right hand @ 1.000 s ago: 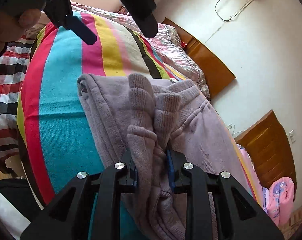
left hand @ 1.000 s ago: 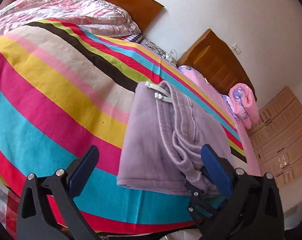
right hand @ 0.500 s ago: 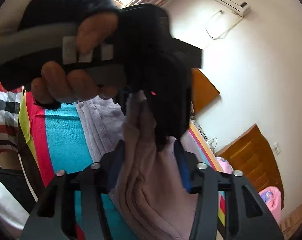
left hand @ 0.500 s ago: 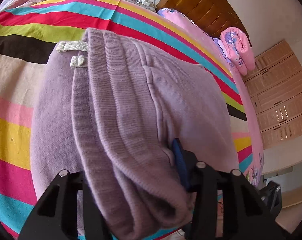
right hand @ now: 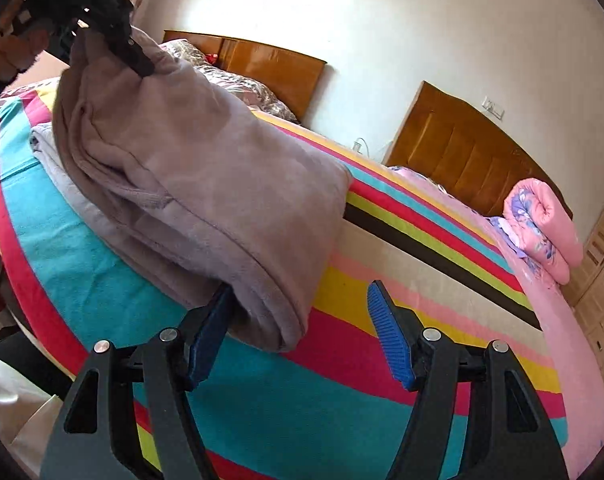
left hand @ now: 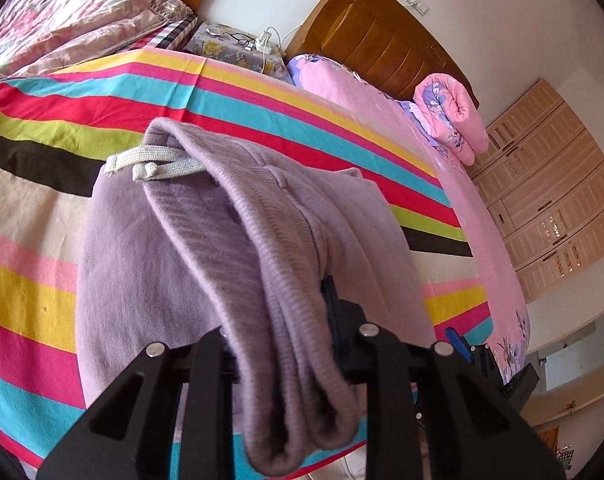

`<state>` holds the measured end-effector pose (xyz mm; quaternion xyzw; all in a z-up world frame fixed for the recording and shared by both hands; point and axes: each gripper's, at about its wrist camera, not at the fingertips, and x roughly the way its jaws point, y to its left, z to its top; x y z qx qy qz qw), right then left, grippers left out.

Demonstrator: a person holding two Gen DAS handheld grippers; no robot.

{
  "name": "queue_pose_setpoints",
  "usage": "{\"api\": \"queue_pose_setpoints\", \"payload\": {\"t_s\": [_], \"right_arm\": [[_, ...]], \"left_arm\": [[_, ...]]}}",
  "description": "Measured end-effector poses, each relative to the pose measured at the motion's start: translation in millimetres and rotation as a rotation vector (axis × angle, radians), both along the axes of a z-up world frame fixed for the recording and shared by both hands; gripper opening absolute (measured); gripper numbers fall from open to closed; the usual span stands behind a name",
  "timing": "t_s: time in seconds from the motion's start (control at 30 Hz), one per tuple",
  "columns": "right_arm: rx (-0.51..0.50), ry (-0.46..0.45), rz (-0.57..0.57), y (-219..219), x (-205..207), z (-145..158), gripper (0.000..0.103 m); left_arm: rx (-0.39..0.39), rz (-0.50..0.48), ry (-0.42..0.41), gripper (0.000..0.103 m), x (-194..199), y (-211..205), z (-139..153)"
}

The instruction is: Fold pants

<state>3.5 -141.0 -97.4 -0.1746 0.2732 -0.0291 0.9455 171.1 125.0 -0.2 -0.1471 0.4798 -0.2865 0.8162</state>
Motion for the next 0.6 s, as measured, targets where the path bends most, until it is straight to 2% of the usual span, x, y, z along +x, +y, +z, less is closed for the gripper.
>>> {"api": "queue_pose_setpoints", "payload": {"t_s": [0.07,0.13,0.2,0.27,0.33,0.37,0.4,0.43,0.5,0.53,0.57,0.6], "right_arm": [[0.011,-0.021,-0.032,-4.1,2.0,-0.2,0.064],[-0.047,-0.044,-0.033,10.9,4.4,2.7,0.064],[-0.075,-0.042,-0.022,14.6,6.6,0.4,0.064],[-0.047,-0.011,-0.005,15.5,9.0,-5.7,0.064],[-0.042,-0.001,0.005,19.6,9.1,-11.9,0.065],[-0.044,-0.004,0.010,21.1,9.0,-12.5,0.065],[-0.040,0.001,0.011,22.8,8.5,-10.8,0.065],[-0.024,0.011,0.013,19.4,11.3,-9.9,0.067],[0.021,0.040,0.025,11.0,17.8,-6.2,0.067],[0.037,0.067,0.039,8.6,19.9,-3.1,0.068],[0.051,0.097,0.062,4.0,22.0,2.9,0.068],[0.062,0.126,0.101,6.2,15.5,7.2,0.068]], "left_arm": [[-0.046,0.003,-0.029,0.021,-2.0,9.1,16.2],[-0.090,0.002,-0.057,0.021,-5.6,24.1,27.7],[-0.084,0.037,-0.064,0.021,-6.8,43.3,20.8],[-0.096,0.098,-0.005,0.021,-1.9,72.9,-14.2],[-0.119,0.160,0.093,0.021,3.6,100.6,-61.2],[-0.198,0.156,0.109,0.021,2.2,109.8,-78.3],[-0.279,0.150,0.085,0.022,-0.6,119.1,-85.8],[-0.307,0.150,0.073,0.026,-2.3,122.6,-88.1],[-0.287,0.151,0.057,0.030,-3.5,121.1,-83.8],[-0.253,0.154,0.044,0.035,-6.2,119.3,-76.9],[-0.186,0.173,0.011,0.039,-10.4,118.3,-65.6],[-0.083,0.225,-0.046,0.054,-19.6,119.0,-50.4]]}}
